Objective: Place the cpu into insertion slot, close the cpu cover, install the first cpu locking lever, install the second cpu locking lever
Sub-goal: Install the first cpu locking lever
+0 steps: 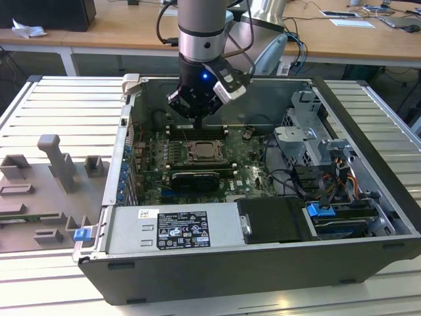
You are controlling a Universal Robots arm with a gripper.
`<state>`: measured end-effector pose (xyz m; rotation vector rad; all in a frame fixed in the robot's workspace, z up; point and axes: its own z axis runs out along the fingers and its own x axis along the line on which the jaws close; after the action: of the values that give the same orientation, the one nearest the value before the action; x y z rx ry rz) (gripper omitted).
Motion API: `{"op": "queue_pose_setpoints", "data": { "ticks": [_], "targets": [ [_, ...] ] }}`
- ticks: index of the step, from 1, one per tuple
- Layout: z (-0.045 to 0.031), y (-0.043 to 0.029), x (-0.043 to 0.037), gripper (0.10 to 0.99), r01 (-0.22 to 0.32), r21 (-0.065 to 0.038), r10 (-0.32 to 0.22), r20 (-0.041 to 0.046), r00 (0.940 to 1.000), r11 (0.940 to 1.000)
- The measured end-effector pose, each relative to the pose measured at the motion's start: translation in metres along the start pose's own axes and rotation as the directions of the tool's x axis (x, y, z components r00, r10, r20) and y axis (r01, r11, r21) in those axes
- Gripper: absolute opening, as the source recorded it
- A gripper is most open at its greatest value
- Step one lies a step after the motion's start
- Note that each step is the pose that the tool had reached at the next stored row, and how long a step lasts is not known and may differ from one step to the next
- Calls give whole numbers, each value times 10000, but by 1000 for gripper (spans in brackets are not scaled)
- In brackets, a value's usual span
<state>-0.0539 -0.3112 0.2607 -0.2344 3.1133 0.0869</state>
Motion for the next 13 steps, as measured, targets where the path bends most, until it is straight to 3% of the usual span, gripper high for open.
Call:
{"op": "queue_pose_setpoints", "data": {
  "ticks": [1, 2, 6, 9, 13],
  "targets": [
    [8, 20, 133, 106, -552, 12, 552, 31, 9985, 9985],
    [7, 20, 168, 106, -550, 11, 550, 29, 9985, 9985],
    [6, -5, 192, 106, -556, 10, 556, 32, 9984, 9985],
    [6, -2, 220, 106, -878, 16, 878, 48, 9961, 9961],
    [4, 25, 396, 106, -890, 7, 890, 50, 9960, 9960]
  ]
}}
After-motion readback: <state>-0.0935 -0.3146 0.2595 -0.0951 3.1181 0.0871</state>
